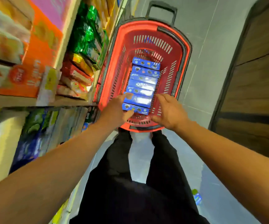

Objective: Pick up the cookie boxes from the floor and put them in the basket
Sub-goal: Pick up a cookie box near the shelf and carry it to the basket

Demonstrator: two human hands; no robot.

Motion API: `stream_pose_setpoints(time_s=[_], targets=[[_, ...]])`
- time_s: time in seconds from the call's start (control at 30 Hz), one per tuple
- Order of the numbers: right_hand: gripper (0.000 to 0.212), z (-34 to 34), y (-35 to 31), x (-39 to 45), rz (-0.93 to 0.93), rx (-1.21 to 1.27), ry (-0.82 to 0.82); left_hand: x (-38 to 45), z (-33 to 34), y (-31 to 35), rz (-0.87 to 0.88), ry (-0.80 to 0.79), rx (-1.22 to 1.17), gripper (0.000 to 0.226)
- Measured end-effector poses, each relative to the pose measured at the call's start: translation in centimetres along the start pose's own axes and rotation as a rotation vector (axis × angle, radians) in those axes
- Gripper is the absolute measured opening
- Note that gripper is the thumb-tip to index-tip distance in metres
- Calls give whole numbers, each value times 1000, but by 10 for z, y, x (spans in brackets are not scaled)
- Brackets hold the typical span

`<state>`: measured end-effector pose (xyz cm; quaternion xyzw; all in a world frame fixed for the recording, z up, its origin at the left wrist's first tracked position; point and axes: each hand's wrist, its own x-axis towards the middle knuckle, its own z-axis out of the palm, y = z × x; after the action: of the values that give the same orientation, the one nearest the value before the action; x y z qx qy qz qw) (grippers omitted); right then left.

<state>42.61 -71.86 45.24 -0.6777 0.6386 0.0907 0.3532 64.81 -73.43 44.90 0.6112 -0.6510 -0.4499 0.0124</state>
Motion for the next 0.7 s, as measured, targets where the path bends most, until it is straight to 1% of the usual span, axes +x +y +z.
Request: stream_pose_setpoints(time_s=[0.13,0.2,0.33,0.4,0.47,0.53,0.63,0.7], targets=[[93,-31,-12,-36,-118,-104,23,-56,-8,33,6,144,-72,59],[93,-40,-18,-52,-197,-138,18,-84,-5,46,-52,206,-94,62],[93,-41,-18,-77,-395,-213,6,-136,18,63,-133,357,-133,77],[94,-40,-19,-90,-489,-245,-10,-165,33,69,-189,453,-177,77],[93,-38,-21,-103,-585,-278,-37,-197,50,79,-280,571,-212,68],[92,-35,-27,-116,-666,-339,-72,-226,69,86,-366,626,-227,66],[90,-22,-46,-138,-814,-393,-127,-279,100,85,-518,706,-293,72],[91,-13,-68,-156,-914,-458,-159,-315,119,81,-616,790,-355,74]])
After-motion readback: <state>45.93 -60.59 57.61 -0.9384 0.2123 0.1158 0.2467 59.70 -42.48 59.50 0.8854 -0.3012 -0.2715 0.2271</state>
